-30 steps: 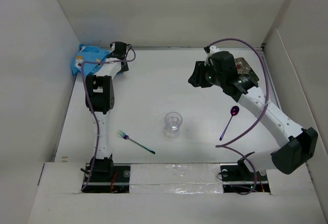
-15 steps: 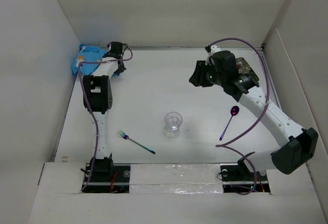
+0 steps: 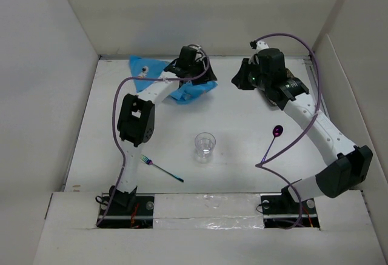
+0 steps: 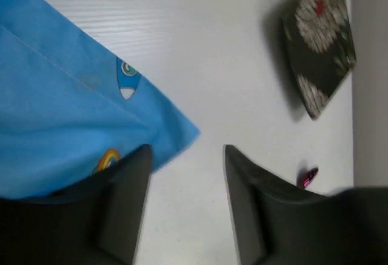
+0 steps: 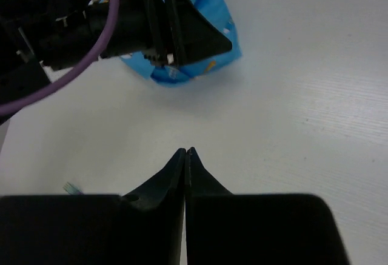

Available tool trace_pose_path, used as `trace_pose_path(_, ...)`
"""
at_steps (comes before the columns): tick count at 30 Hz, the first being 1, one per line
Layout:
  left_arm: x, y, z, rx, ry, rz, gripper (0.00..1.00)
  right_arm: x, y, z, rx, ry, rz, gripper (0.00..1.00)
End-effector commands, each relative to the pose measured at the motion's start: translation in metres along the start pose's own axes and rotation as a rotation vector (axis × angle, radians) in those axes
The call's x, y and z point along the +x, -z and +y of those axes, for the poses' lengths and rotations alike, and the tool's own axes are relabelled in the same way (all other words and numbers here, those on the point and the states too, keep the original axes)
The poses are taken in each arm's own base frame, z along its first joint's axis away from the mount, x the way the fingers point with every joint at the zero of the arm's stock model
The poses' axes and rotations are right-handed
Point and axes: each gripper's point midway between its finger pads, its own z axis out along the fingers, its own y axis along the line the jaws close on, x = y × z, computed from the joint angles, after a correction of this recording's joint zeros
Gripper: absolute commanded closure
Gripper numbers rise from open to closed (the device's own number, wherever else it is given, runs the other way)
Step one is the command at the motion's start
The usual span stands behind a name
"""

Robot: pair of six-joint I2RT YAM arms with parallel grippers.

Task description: Set the dinner table for one person

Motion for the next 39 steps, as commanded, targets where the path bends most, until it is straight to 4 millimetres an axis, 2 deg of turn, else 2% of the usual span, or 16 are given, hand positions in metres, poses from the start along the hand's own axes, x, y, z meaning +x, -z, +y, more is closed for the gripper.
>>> trace_pose_path(1, -0.015, 0.025, -0.034, 0.112, 0.057, -0.022, 0.42, -0.03, -0.005, -0.009, 0.022, -0.012, -0.082, 0.98)
trace_pose_path(3, -0.01, 0.027, -0.03, 0.095, 0.044, -0.01, 0.34, -0.029, -0.011, -0.015, 0.036, -0.036, -0.08, 0.99)
trace_pose_path(5, -0.008, 0.033, -0.019, 0.046, 0.017, -0.025, 0.34, -0.025, -0.02, -0.022, 0.054, -0.062, -0.071, 0.98)
trace_pose_path(8, -0.027, 0.069, -0.021, 0.008, -0.021, -0.119, 0.36, -0.017, -0.038, -0.036, 0.101, -0.109, -0.058, 0.96)
trace_pose_path(10, -0.034, 0.083, -0.015, -0.033, -0.025, -0.192, 0.49, -0.01, -0.052, -0.046, 0.125, -0.141, -0.041, 0.92)
trace_pose_path(11, -0.024, 0.091, -0.007, -0.053, -0.018, -0.194, 0.53, -0.001, -0.065, -0.057, 0.153, -0.159, -0.013, 0.84)
trace_pose_path(13, -0.023, 0.097, 0.013, -0.097, 0.026, -0.226, 0.56, 0.008, -0.08, -0.068, 0.178, -0.198, 0.017, 0.72)
trace_pose_path(14, -0.008, 0.094, 0.031, -0.129, 0.05, -0.196, 0.56, 0.015, -0.087, -0.072, 0.188, -0.21, 0.033, 0.65)
trace_pose_path(16, -0.008, 0.098, 0.052, -0.15, 0.108, -0.204, 0.49, 0.033, -0.106, -0.096, 0.249, -0.257, 0.095, 0.49)
trace_pose_path(18, 0.007, 0.097, 0.072, -0.159, 0.158, -0.165, 0.36, 0.046, -0.116, -0.106, 0.265, -0.298, 0.149, 0.42)
trace_pose_path(19, -0.002, 0.097, 0.074, -0.108, 0.189, -0.183, 0.35, 0.059, -0.124, -0.115, 0.284, -0.323, 0.18, 0.41)
trace_pose_path(20, 0.004, 0.094, 0.079, -0.103, 0.207, -0.165, 0.32, 0.065, -0.128, -0.118, 0.294, -0.338, 0.189, 0.4)
trace_pose_path(25, 0.013, 0.079, 0.056, -0.009, 0.198, -0.114, 0.31, 0.093, -0.145, -0.137, 0.344, -0.441, 0.243, 0.36)
trace_pose_path(28, 0.022, 0.069, 0.045, 0.034, 0.205, -0.094, 0.31, 0.1, -0.154, -0.137, 0.345, -0.49, 0.252, 0.36)
trace_pose_path(32, 0.031, 0.054, 0.049, 0.054, 0.227, -0.06, 0.34, 0.102, -0.167, -0.147, 0.352, -0.557, 0.24, 0.35)
trace_pose_path(39, 0.032, 0.047, 0.055, 0.035, 0.217, -0.051, 0.43, 0.1, -0.182, -0.144, 0.298, -0.634, 0.213, 0.37)
